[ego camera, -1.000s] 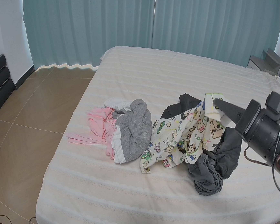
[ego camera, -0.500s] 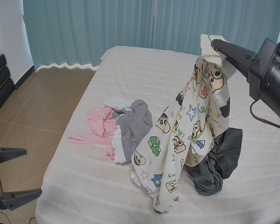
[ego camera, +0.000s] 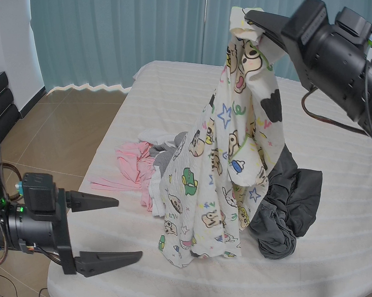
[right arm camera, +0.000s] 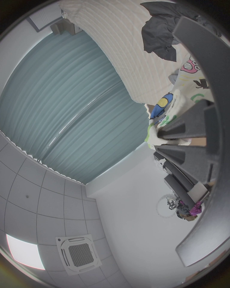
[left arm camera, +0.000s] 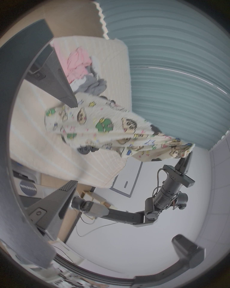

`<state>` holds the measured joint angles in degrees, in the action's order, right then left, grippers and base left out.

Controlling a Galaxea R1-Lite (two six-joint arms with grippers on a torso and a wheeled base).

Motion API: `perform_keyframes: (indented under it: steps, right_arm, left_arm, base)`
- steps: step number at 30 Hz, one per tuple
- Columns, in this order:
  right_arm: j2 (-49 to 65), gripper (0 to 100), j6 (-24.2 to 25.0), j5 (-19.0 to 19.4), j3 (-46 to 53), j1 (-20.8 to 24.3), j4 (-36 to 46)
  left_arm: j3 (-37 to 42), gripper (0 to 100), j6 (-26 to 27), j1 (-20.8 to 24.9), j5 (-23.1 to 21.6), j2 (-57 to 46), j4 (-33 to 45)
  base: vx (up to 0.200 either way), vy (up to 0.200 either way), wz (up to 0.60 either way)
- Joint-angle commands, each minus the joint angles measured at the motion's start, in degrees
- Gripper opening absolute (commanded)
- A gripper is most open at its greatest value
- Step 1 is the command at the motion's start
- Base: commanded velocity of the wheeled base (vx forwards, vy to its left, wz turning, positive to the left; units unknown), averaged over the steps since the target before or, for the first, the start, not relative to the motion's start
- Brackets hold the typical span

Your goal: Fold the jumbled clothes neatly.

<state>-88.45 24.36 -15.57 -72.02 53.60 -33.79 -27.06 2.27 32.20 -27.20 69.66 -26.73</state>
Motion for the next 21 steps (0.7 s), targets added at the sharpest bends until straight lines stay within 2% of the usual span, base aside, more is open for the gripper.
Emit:
perform_keyframes:
  steps: [1, 6, 10, 13, 14, 15, 18, 21]
  right_arm:
    - [-7.3, 0, 0.2, -4.0, -6.3, -0.3, 0.0]
    - [-6.5, 0, 0.3, -4.5, -6.3, 0.2, 0.1]
    - [-5.0, 0, 0.6, -4.5, -5.7, 0.3, 0.1]
    - [-4.4, 0, 0.6, -4.5, -5.4, 0.3, 0.1]
    - [-4.4, 0, 0.6, -4.5, -5.4, 0.3, 0.1]
    - [-4.4, 0, 0.7, -4.5, -5.5, 0.3, 0.1]
    - [-4.4, 0, 0.7, -4.5, -5.5, 0.3, 0.1]
    - [-3.9, 0, 0.7, -4.5, -5.4, 0.3, 0.1]
  left_arm:
    - [-0.5, 100, -3.9, 6.4, 4.5, 8.1, -2.4]
    - [-2.1, 100, -4.6, 6.8, 10.3, 14.5, -7.5]
    - [-2.1, 100, -5.5, 7.8, 17.7, 21.2, -16.4]
    - [-2.2, 100, -11.6, 11.0, 21.8, 25.3, -24.2]
    - [-2.2, 100, -11.6, 11.0, 21.8, 25.3, -24.2]
    - [-2.8, 100, -14.7, 12.5, 24.0, 27.0, -27.1]
    - [-5.3, 100, -15.0, 13.0, 29.2, 32.4, -29.1]
    - [-7.3, 100, -15.2, 13.9, 31.4, 35.0, -29.8]
  base:
    - [0.000, 0.000, 0.00]
    - [0.000, 0.000, 0.00]
    - [0.000, 0.000, 0.00]
    - [0.000, 0.000, 0.00]
    - [0.000, 0.000, 0.00]
    - [0.000, 0.000, 0.00]
    - [0.000, 0.000, 0.00]
    - [0.000, 0.000, 0.00]
